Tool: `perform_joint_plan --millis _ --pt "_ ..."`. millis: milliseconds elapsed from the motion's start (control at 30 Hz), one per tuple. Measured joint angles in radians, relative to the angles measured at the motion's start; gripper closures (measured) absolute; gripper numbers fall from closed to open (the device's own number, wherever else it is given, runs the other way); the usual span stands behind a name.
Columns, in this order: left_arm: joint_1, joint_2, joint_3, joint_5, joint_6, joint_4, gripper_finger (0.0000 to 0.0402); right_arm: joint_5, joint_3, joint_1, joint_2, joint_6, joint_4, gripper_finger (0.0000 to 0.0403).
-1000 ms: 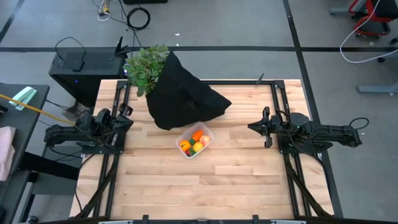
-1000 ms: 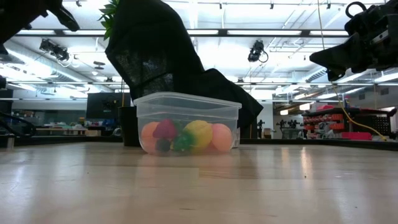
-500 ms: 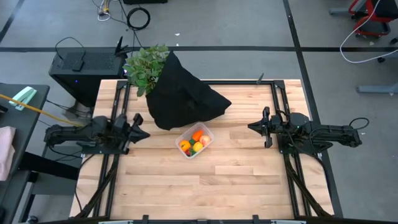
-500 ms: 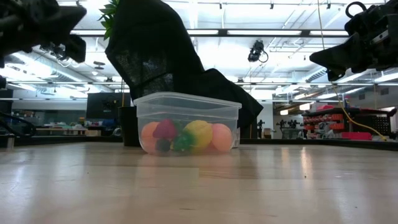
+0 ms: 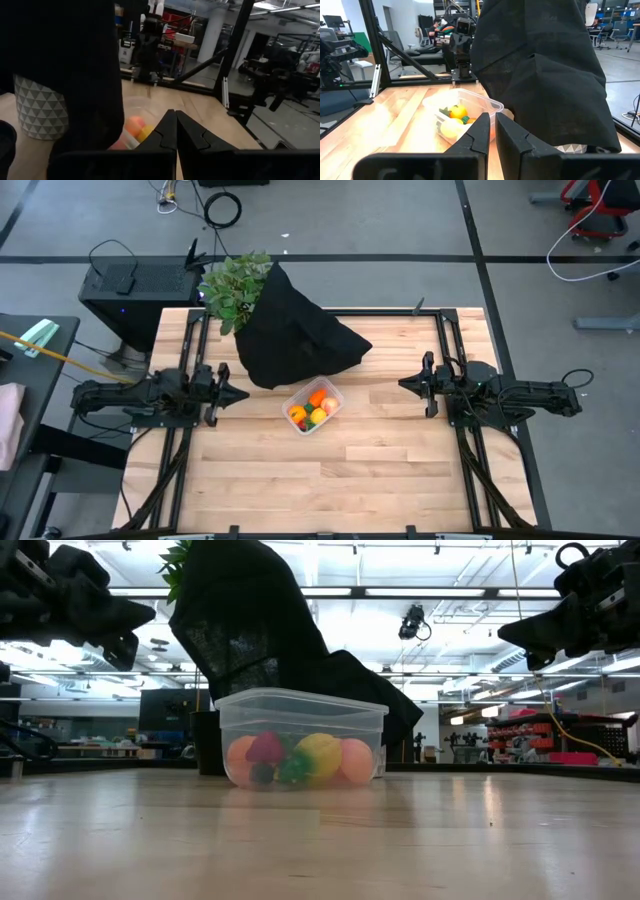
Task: Pick and placing Produce into tupperware
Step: Return to Home Position
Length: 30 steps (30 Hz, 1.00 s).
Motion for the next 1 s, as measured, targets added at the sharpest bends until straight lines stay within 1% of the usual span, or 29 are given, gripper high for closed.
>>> perform_joint_plan --millis 467,667,800,1000 --pt "0.0 0.001 0.0 -0.045 0.151 -0.032 0.0399 0.0 0.0 0.0 0.0 0.0 0.0 0.0369" --pt "0.0 0.001 0.0 -0.047 0.145 -0.035 0.0398 0.0 0.0 0.0 0.0 0.0 0.0 0.0369" --pt "0.0 0.001 0.0 -0.047 0.099 -0.036 0.0392 0.0 0.0 0.0 0.0 0.0 0.0 0.0369" --pt "0.0 0.001 0.0 -0.047 0.078 -0.033 0.039 0.0 0.0 0.0 0.0 0.0 0.0 0.0369"
